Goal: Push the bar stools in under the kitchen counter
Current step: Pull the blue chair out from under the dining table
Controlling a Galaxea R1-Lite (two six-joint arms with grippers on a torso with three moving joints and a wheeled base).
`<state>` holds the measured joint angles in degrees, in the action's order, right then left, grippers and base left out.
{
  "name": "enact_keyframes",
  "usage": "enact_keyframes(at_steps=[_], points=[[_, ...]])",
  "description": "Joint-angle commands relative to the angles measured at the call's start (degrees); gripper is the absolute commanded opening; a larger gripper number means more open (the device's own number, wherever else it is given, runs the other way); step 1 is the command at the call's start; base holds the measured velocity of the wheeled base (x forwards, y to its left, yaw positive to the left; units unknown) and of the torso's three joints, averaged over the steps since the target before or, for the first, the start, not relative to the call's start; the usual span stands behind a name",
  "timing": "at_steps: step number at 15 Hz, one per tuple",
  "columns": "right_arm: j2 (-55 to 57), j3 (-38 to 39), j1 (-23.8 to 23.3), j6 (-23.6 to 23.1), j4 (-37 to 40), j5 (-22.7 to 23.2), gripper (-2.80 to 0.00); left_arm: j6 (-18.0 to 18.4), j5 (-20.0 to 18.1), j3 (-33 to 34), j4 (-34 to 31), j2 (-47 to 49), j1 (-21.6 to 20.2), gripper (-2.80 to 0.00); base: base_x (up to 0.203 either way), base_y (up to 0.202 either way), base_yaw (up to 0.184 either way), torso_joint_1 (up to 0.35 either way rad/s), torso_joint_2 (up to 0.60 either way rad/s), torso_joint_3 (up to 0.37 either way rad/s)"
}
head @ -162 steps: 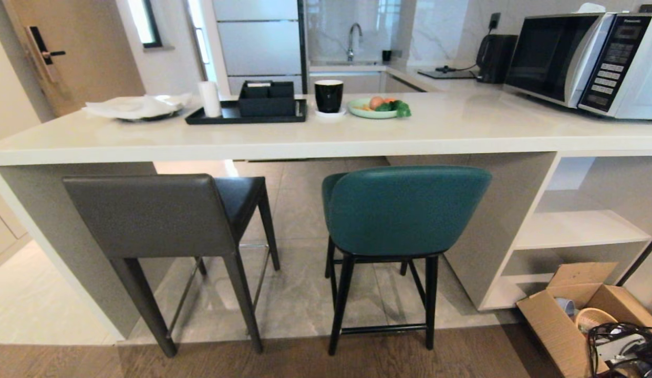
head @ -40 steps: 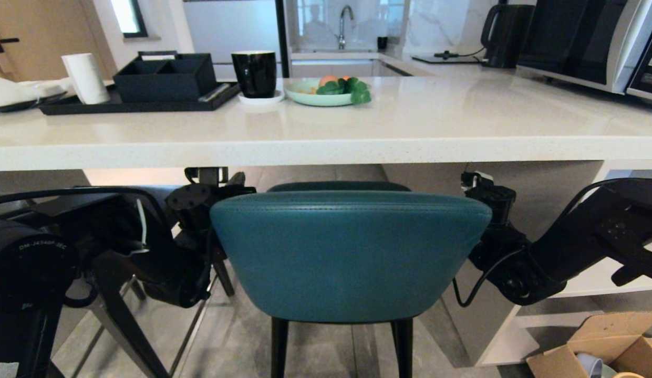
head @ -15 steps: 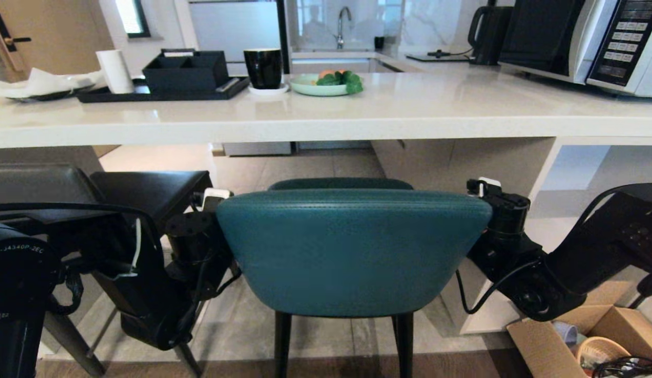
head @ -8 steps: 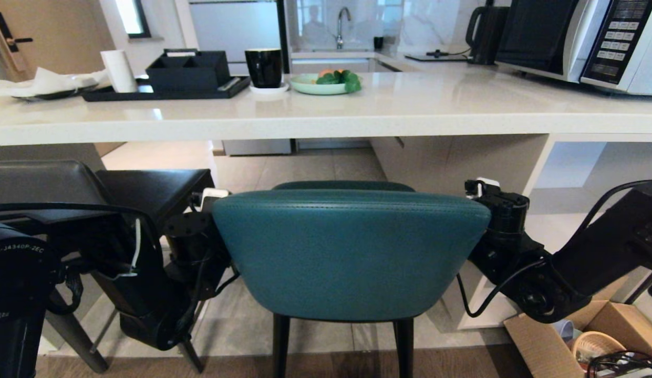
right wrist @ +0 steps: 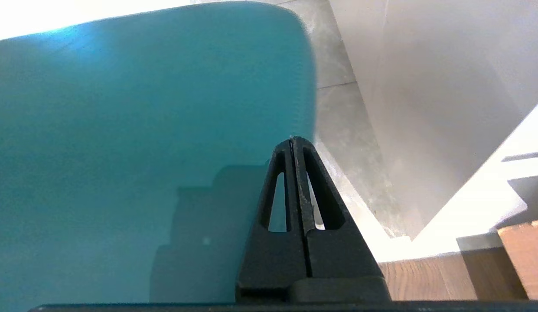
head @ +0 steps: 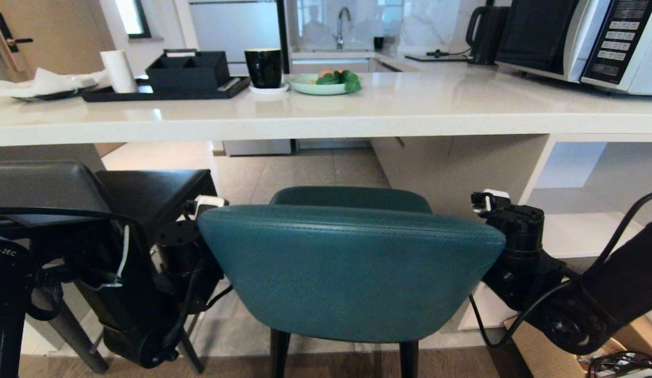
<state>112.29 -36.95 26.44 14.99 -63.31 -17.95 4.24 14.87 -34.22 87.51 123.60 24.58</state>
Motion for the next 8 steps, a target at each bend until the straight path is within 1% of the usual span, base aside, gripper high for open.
enact_keyframes(at_steps=[1,4,5,6,8], points=[[-2.24,0.74,0.27,0.21,-0.94,0.19,-2.8,0.01,0.42,1.77,0.15,-0.68,1.57,-2.8,0.0,0.0,0.0,0.0,0.0,0.0],[-0.02,-0.4,0.01,0.3,-0.94,0.2,-2.8,-1.2,0.9,8.22,0.15,-4.88,3.32,-2.8,0.0,0.0,0.0,0.0,0.0,0.0],[0.9,-0.91,-0.02,0.37,-0.94,0.2,-2.8,-1.69,1.89,10.02,0.15,-6.18,4.08,-2.8,0.0,0.0,0.0,0.0,0.0,0.0],[1.63,-1.39,-0.07,0.42,-0.97,0.2,-2.8,-2.1,3.7,11.0,0.15,-7.05,4.93,-2.8,0.0,0.0,0.0,0.0,0.0,0.0],[2.39,-1.37,-0.08,0.56,-1.18,0.09,-2.8,-2.48,4.29,11.36,0.15,-8.2,5.75,-2.8,0.0,0.0,0.0,0.0,0.0,0.0]])
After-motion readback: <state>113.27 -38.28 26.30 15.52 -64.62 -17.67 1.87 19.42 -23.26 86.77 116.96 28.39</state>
